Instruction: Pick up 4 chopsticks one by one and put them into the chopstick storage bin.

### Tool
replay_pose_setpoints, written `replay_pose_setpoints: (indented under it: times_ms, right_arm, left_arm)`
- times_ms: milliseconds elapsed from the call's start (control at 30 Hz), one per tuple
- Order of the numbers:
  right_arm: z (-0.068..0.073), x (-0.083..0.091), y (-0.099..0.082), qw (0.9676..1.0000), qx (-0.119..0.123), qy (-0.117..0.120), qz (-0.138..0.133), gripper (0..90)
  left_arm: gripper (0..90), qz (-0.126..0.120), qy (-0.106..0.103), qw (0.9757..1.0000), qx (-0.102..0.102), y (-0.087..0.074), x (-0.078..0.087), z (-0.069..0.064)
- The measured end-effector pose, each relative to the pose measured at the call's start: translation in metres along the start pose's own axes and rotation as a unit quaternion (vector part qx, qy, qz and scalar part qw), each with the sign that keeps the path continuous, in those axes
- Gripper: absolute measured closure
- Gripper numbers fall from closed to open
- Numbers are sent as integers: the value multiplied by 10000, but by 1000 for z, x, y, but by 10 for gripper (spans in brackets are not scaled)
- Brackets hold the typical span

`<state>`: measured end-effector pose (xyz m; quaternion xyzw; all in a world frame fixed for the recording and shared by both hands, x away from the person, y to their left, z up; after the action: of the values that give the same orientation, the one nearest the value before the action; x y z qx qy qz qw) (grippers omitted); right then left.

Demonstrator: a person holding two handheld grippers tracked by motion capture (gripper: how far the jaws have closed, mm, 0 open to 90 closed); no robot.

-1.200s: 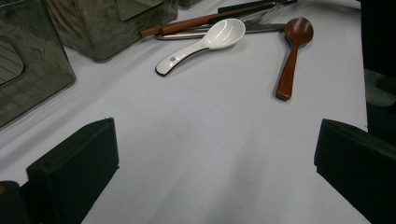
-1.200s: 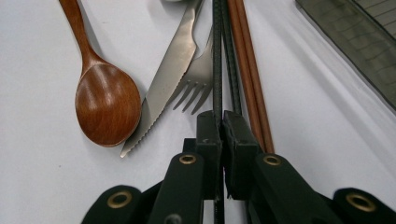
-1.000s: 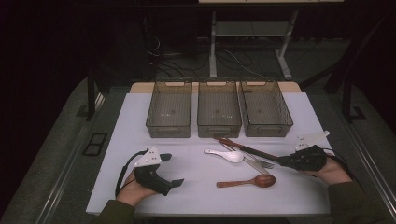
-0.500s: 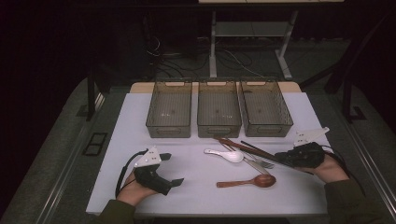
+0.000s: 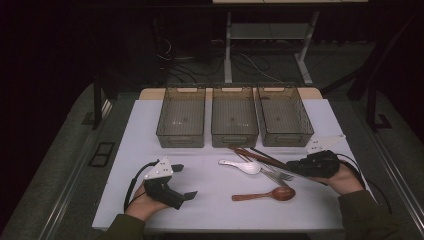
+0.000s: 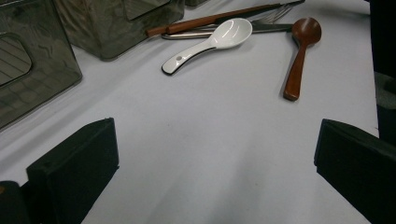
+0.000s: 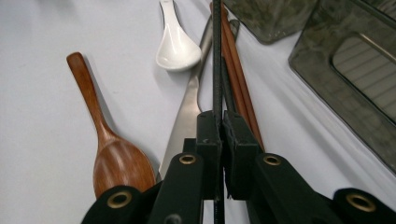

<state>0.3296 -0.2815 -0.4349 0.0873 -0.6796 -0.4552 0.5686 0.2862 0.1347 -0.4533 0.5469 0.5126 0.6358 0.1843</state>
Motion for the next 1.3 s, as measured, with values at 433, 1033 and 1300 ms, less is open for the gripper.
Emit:
replay_pose_setpoints:
  times_ms: [433,1033,1300]
  right_arm:
    - [7,-18,22,9998,-37,58,-198,856]
    - [14,-42,50,9988,-92,102,-472,856]
    - [19,-50,61,9979,-125,180,-608,856]
  left_arm:
    - [0,-40,-5,10000,23,1,1,0]
    - [0,-14,-42,10000,9,1,-1,-1]
    - [0,-22,-8,10000,14,1,-1,-1]
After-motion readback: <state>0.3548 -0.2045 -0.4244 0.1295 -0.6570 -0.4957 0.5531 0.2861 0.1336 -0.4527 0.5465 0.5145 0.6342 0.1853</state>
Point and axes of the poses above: each handheld gripper's, and its own axes: x roughly backward along the jaws, y roughly out of its top, z roughly to its left, the point moved 4 cm from there along -x, roughly forward along the jaws, and after that the axes turned 2 degrees about -y, right-handed, at the moved point
